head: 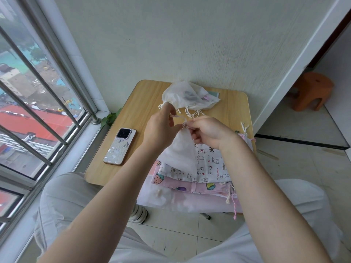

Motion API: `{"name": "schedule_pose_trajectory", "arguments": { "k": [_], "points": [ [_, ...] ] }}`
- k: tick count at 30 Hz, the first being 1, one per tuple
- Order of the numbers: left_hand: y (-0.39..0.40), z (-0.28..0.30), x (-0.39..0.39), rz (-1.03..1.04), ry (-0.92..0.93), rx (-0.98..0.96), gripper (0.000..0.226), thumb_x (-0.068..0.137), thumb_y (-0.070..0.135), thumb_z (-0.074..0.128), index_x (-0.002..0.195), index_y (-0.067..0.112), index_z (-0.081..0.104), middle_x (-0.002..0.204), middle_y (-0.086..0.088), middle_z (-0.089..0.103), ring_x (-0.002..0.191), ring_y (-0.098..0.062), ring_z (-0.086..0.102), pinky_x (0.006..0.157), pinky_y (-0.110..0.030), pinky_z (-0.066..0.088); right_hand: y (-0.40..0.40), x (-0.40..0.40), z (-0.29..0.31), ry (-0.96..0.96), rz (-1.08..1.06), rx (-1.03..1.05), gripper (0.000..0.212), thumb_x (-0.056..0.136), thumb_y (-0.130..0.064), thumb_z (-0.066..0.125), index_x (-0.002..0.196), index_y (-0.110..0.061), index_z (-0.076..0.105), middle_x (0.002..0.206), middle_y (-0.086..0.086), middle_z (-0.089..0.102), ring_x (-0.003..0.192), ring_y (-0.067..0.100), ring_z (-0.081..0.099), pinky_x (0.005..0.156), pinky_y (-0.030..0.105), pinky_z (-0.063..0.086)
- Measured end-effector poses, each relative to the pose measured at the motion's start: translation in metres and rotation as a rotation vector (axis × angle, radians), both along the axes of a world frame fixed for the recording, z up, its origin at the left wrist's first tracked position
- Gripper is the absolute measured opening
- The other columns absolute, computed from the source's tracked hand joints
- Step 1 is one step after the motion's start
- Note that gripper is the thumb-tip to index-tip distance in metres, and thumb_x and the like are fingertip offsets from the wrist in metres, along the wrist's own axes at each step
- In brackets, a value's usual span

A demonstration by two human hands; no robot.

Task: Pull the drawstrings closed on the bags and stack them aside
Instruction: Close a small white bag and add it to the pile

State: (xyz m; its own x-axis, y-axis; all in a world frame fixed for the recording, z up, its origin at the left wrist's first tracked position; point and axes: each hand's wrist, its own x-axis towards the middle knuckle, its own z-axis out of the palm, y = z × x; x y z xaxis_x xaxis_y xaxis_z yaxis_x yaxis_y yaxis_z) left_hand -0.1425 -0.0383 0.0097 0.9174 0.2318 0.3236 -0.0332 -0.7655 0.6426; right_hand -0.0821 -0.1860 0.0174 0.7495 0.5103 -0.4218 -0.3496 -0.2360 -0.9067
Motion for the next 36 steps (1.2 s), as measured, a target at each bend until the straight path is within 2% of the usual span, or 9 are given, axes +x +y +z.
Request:
{"name": "schedule_pose_trajectory", "arguments": {
  "k": [5, 9, 15, 18, 21, 25, 29, 32, 36],
  "points": [
    [0.000, -0.004, 0.001, -0.024, 0.042, -0.182, 0.020, 0.080, 0.013, 0.075, 0.088, 0.016, 0.057, 0.080, 0.001, 0.068, 0.066, -0.015, 0.067, 0.060, -0.030, 0.054, -0.001, 0.000, 0.000, 0.037, -0.074, 0.052, 0.023, 0.097, -0.009, 0.051, 0.075, -0.009, 0.055, 0.060, 0.003, 0.044, 0.052, 0.015, 0.038, 0.049, 0.026, 0.027],
    [-0.003, -0.003, 0.001, -0.031, 0.067, -0.172, 0.010, 0.080, 0.024, 0.074, 0.080, 0.014, 0.070, 0.077, 0.005, 0.072, 0.070, -0.005, 0.067, 0.068, -0.023, 0.052, -0.003, 0.000, -0.001, 0.030, -0.090, 0.067, 0.021, 0.097, -0.009, 0.052, 0.077, -0.009, 0.055, 0.061, 0.002, 0.045, 0.052, 0.014, 0.040, 0.050, 0.026, 0.028],
    [-0.002, -0.002, 0.004, -0.004, 0.085, -0.153, 0.012, 0.081, 0.024, 0.076, 0.075, 0.015, 0.071, 0.070, 0.002, 0.070, 0.067, -0.015, 0.066, 0.069, -0.033, 0.055, -0.005, 0.000, -0.001, -0.011, -0.080, 0.050, 0.009, 0.095, -0.007, 0.059, 0.086, -0.004, 0.061, 0.067, 0.005, 0.056, 0.053, 0.013, 0.048, 0.051, 0.024, 0.035],
    [0.002, -0.004, 0.005, -0.009, 0.125, -0.130, 0.009, 0.084, 0.021, 0.071, 0.080, 0.012, 0.071, 0.073, -0.001, 0.070, 0.071, -0.018, 0.068, 0.071, -0.035, 0.056, -0.009, -0.001, 0.001, -0.038, -0.100, 0.058, 0.009, 0.089, -0.002, 0.065, 0.098, 0.001, 0.066, 0.073, 0.008, 0.068, 0.058, 0.015, 0.063, 0.059, 0.026, 0.050],
    [0.007, -0.003, 0.007, -0.013, 0.180, -0.080, 0.010, 0.086, 0.018, 0.060, 0.083, 0.010, 0.065, 0.084, -0.005, 0.067, 0.077, -0.025, 0.067, 0.072, -0.039, 0.055, -0.013, -0.001, -0.001, -0.170, -0.184, -0.013, 0.008, 0.087, 0.001, 0.067, 0.095, 0.001, 0.069, 0.079, 0.013, 0.072, 0.064, 0.019, 0.069, 0.071, 0.032, 0.058],
    [0.017, 0.001, 0.008, -0.056, 0.303, 0.170, 0.009, 0.088, 0.019, 0.056, 0.087, 0.010, 0.057, 0.093, -0.005, 0.056, 0.081, -0.021, 0.053, 0.065, -0.027, 0.042, -0.018, 0.004, -0.006, -0.409, -0.292, -0.201, 0.008, 0.088, -0.001, 0.065, 0.088, -0.006, 0.071, 0.077, 0.010, 0.074, 0.064, 0.019, 0.072, 0.066, 0.028, 0.061],
    [0.020, 0.004, 0.010, -0.067, 0.442, 0.438, 0.023, 0.086, 0.026, 0.058, 0.092, 0.004, 0.063, 0.096, -0.008, 0.059, 0.076, -0.022, 0.053, 0.066, -0.035, 0.050, -0.014, 0.008, -0.013, -0.504, -0.244, -0.286, 0.013, 0.089, -0.005, 0.066, 0.081, -0.015, 0.069, 0.072, 0.004, 0.072, 0.056, 0.011, 0.068, 0.057, 0.024, 0.055],
    [0.023, 0.007, 0.015, -0.120, 0.416, 0.368, 0.026, 0.084, 0.029, 0.062, 0.097, 0.007, 0.066, 0.097, -0.006, 0.060, 0.079, -0.019, 0.052, 0.068, -0.033, 0.047, -0.011, 0.013, -0.011, -0.571, -0.199, -0.303, 0.009, 0.089, -0.008, 0.066, 0.084, -0.015, 0.071, 0.073, 0.000, 0.072, 0.054, 0.009, 0.064, 0.054, 0.019, 0.047],
    [0.025, 0.022, 0.025, -0.359, 0.474, 0.183, 0.044, 0.082, 0.039, 0.072, 0.123, 0.025, 0.063, 0.101, 0.003, 0.056, 0.090, -0.013, 0.053, 0.080, -0.024, 0.040, -0.011, 0.021, 0.002, -0.577, -0.126, -0.252, 0.006, 0.088, -0.010, 0.069, 0.089, -0.014, 0.073, 0.076, 0.000, 0.072, 0.059, 0.008, 0.061, 0.057, 0.015, 0.046]
  ]
}}
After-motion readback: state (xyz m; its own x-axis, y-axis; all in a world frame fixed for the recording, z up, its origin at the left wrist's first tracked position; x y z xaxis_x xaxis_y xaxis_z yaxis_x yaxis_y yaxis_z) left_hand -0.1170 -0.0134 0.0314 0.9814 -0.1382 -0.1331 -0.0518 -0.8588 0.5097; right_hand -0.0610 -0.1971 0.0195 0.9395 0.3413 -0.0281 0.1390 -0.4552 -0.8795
